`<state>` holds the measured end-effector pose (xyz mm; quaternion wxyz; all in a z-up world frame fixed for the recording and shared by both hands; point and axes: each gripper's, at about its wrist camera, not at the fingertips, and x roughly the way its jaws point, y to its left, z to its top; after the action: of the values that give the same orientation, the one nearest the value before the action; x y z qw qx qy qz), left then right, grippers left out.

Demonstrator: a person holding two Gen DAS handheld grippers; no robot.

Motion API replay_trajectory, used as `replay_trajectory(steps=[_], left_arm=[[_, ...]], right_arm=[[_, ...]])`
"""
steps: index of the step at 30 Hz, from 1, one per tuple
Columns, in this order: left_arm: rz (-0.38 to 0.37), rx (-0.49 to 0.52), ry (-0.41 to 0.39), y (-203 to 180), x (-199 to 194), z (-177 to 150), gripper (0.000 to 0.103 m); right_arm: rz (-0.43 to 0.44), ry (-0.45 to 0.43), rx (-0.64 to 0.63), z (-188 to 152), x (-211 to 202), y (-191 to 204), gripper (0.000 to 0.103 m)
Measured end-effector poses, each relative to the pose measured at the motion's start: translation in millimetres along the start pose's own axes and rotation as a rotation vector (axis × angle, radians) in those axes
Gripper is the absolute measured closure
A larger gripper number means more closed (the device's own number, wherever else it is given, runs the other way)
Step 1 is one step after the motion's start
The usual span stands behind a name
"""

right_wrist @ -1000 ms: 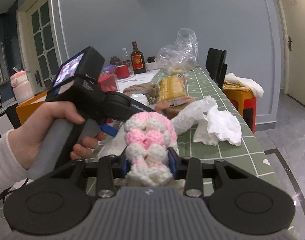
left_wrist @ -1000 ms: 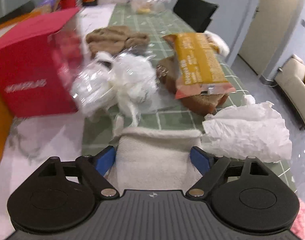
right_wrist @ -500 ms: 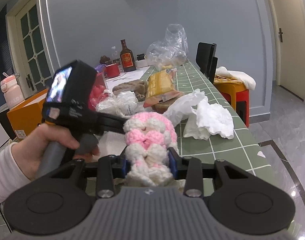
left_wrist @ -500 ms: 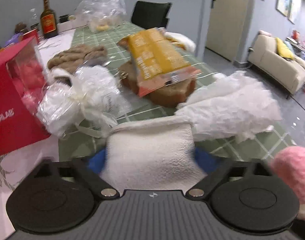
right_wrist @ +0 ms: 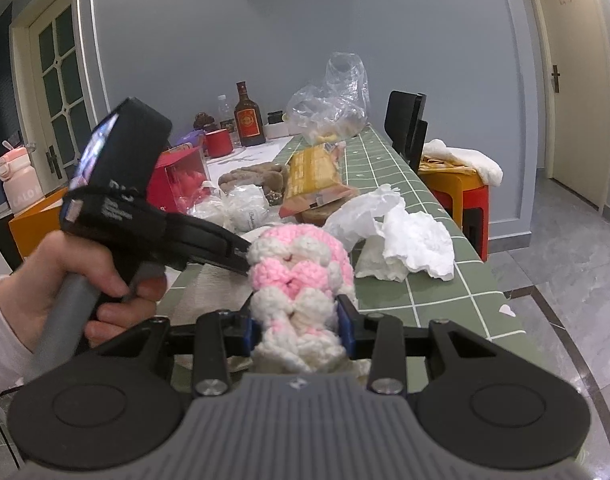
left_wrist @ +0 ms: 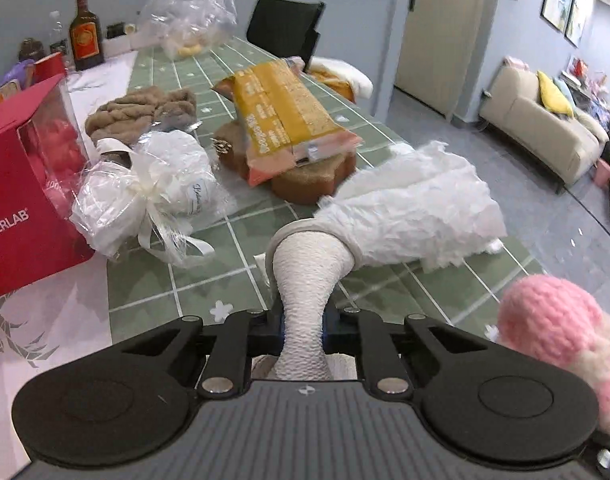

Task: Organize soft objects
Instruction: 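Carry the white towel and crochet piece with both tools over the orange box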

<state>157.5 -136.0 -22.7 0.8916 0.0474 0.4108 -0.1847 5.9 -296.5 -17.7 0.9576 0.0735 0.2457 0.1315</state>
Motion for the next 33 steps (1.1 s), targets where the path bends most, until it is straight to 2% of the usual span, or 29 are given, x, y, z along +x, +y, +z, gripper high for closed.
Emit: replay_trajectory(steps=[2,5,11,13,17,24,26,28,30,33], left_arm=[[-0.013,0.015,0.004,-3.4,-7.8,1.5,0.087],[-0.009,0.057,-0.031,-11.0,-20.1,1.6,0.087],[-0.029,0.033,-0.076,-6.9,-39.8,10.4,0.087],[-0.049,0.001,-0.086,0.4,-48.7,17.8,0.087],[-0.153,-0.075,-0.094,28.0,-73.0,35.6,0.087],[-0.166,-0.203,-0.263,85.2,-122.7,58.9,0.087],[-0.131,-0.235,-0.321,103.5,-135.2,63.8,0.087],[-0.036,-0.246,-0.39,118.6,-147.1,67.4,0.086],[0.104,-0.257,-0.449,133.8,-155.5,71.2,0.086],[0.243,-0.294,-0.482,159.2,-164.9,76.1,0.086]], right_arm=[[-0.002,0.006,0.004,1.2,1.8,0.5,0.065],[-0.011,0.008,-0.001,5.2,3.4,2.7,0.065],[-0.001,-0.014,-0.015,22.4,-0.4,10.0,0.065],[0.005,-0.016,-0.02,30.9,0.1,13.9,0.065],[0.02,-0.033,-0.032,48.9,1.7,22.9,0.065],[0.054,-0.071,-0.052,85.1,11.9,43.9,0.065],[0.071,-0.092,-0.064,97.2,16.2,53.3,0.065],[0.101,-0.117,-0.066,113.9,25.0,64.6,0.065],[0.125,-0.131,-0.058,130.9,38.0,78.1,0.065],[0.173,-0.14,-0.091,156.0,61.3,106.4,0.065]])
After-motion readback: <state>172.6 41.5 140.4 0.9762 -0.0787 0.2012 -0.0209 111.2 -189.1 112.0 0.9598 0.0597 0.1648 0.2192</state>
